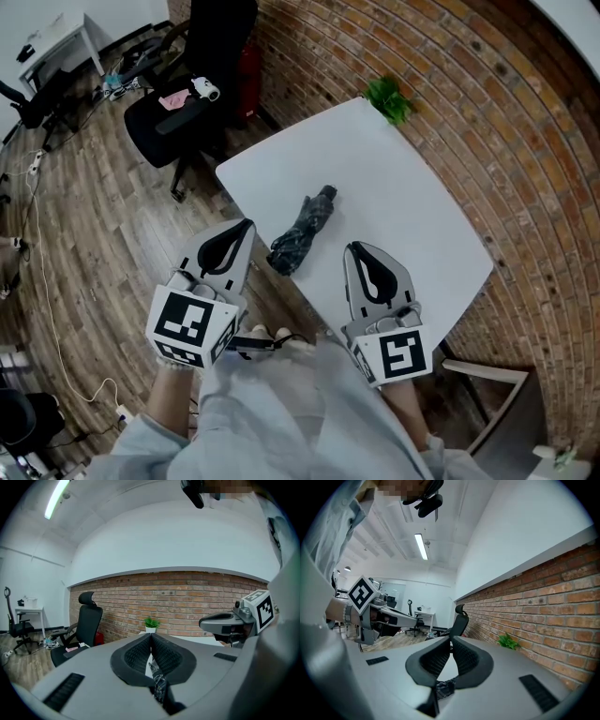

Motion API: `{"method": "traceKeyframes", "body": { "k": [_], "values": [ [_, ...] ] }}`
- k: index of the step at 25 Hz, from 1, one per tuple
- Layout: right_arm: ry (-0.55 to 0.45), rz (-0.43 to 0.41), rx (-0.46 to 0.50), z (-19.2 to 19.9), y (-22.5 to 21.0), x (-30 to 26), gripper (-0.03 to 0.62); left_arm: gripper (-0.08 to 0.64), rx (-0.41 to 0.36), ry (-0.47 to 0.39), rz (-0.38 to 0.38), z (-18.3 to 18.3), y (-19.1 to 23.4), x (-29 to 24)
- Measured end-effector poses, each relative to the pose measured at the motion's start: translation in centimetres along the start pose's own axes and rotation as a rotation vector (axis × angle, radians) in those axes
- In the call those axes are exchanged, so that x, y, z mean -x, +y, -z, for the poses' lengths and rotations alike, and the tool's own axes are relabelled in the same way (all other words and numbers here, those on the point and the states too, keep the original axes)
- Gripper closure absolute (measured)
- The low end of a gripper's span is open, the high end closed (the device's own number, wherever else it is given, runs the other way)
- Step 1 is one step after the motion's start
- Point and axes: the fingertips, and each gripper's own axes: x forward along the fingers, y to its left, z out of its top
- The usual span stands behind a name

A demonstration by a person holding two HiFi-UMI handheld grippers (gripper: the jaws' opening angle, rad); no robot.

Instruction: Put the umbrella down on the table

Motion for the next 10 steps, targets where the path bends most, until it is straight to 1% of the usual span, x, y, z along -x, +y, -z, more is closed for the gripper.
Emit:
{"method": "traceKeyframes", "body": {
  "k": [6, 10],
  "values": [
    [0.001, 0.001, 0.003, 0.03, 0.2, -0.23, 0.545, 0.541, 0.002, -0.014, 0.045, 0.02, -0.39, 0.0],
    [0.002, 0.0, 0.005, 0.07, -0.01, -0.43, 0.545, 0.541, 0.002, -0.015, 0.06, -0.08, -0.58, -0.33]
  ]
}}
